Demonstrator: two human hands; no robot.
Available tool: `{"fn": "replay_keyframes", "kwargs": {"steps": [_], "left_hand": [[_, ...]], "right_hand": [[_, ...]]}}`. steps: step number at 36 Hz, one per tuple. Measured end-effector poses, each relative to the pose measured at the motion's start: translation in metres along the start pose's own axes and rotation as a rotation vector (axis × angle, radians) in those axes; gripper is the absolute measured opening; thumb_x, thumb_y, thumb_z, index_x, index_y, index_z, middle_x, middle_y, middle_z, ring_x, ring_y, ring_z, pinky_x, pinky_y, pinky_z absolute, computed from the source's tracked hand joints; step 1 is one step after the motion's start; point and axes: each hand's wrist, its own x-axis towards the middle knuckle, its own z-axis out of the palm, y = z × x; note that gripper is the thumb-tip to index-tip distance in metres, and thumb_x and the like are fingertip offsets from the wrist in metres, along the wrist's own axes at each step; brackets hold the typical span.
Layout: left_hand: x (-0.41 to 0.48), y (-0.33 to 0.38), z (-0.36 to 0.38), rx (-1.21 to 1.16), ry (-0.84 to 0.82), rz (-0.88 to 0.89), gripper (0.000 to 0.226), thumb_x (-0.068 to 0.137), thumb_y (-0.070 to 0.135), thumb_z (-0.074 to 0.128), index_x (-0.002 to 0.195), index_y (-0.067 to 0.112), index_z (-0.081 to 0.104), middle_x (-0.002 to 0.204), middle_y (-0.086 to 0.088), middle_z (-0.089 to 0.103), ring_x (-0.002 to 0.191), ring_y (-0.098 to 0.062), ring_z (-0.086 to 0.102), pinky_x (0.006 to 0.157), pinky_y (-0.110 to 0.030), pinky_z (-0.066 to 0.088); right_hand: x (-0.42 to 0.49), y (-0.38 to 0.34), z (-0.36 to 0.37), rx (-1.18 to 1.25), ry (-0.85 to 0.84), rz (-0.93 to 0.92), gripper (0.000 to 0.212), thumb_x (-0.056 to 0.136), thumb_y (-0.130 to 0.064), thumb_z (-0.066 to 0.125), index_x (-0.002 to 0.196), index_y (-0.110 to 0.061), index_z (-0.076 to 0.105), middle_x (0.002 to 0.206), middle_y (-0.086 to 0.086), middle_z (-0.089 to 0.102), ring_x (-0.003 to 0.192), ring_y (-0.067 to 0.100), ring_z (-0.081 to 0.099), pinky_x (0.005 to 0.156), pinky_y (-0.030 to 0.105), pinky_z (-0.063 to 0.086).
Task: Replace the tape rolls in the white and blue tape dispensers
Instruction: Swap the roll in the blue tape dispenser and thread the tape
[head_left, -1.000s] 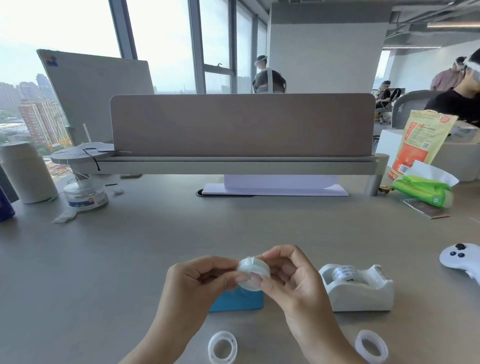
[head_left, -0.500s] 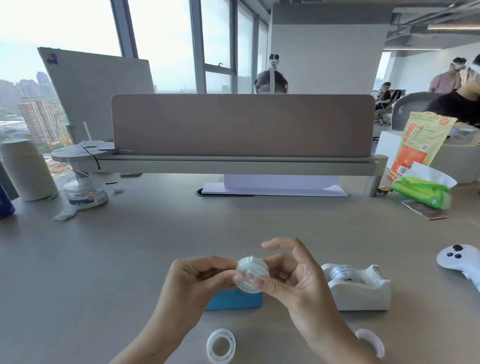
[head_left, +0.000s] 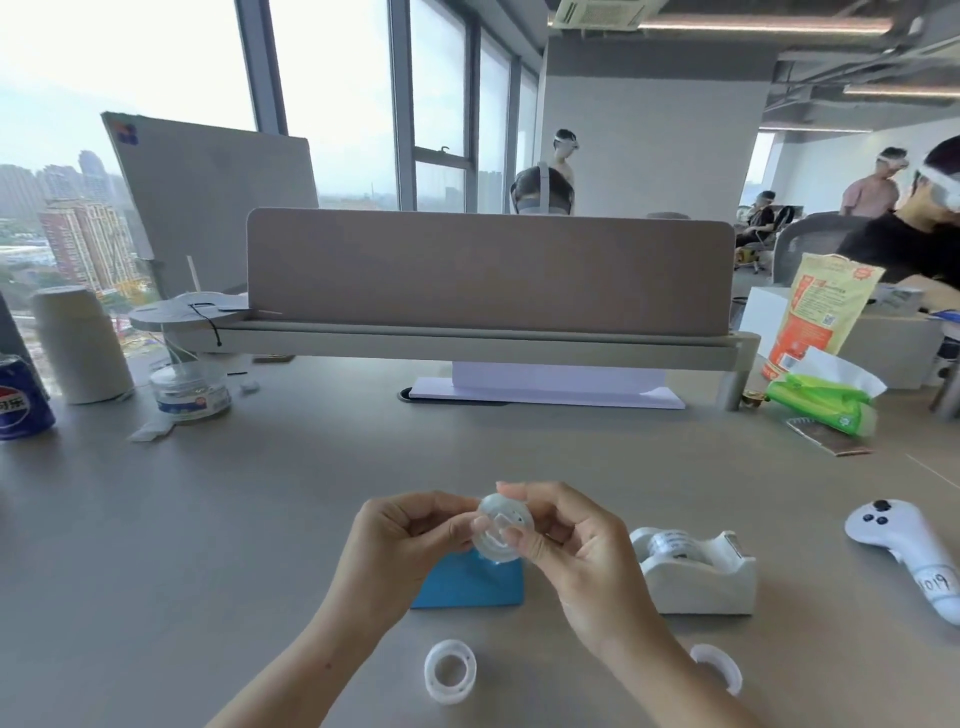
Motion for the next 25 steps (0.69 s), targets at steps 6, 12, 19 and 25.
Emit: {"fn": "replay_keyframes", "kwargs": {"steps": [6,12,19,25], "left_hand": [[0.003,0.011,-0.016,0.094,-0.058,0.018,0.030,0.069,0.040,0.075,0.093,0.022,0.082,0.092,-0.003,0.082,0.092,-0.023,0.077,0.087,-0.035,0.060],[0.009,0.015,-0.035,0.215,-0.012,0.023,0.019,0.076,0.022,0.077,0.094,0.025,0.082,0.094,0.004,0.081,0.095,-0.015,0.076,0.093,-0.035,0.057],[0.011,-0.002,-0.039,0.189,0.069,0.006,0.024,0.062,0.032,0.082,0.085,0.023,0.083,0.086,0.001,0.082,0.090,-0.023,0.077,0.090,-0.041,0.059],[0.011,-0.021,-0.044,0.137,0.100,-0.034,0.036,0.048,0.042,0.083,0.077,0.021,0.083,0.082,-0.002,0.082,0.082,-0.019,0.076,0.083,-0.037,0.059]], "right_hand": [[0.016,-0.012,0.012,-0.001,0.017,-0.050,0.023,0.072,-0.021,0.079,0.093,-0.016,0.070,0.085,0.010,0.076,0.078,0.019,0.073,0.071,0.027,0.057],[0.032,-0.004,0.028,-0.062,-0.010,-0.057,0.018,0.077,-0.011,0.080,0.091,-0.012,0.067,0.088,0.010,0.076,0.083,0.020,0.074,0.072,0.019,0.054],[0.035,0.019,0.032,-0.117,-0.008,-0.032,0.018,0.077,-0.007,0.080,0.079,-0.010,0.062,0.085,0.005,0.076,0.083,0.018,0.074,0.077,0.028,0.057],[0.033,0.036,0.029,-0.171,-0.032,-0.014,0.025,0.075,-0.009,0.083,0.071,-0.020,0.061,0.084,0.004,0.074,0.084,0.021,0.072,0.084,0.035,0.057]]}}
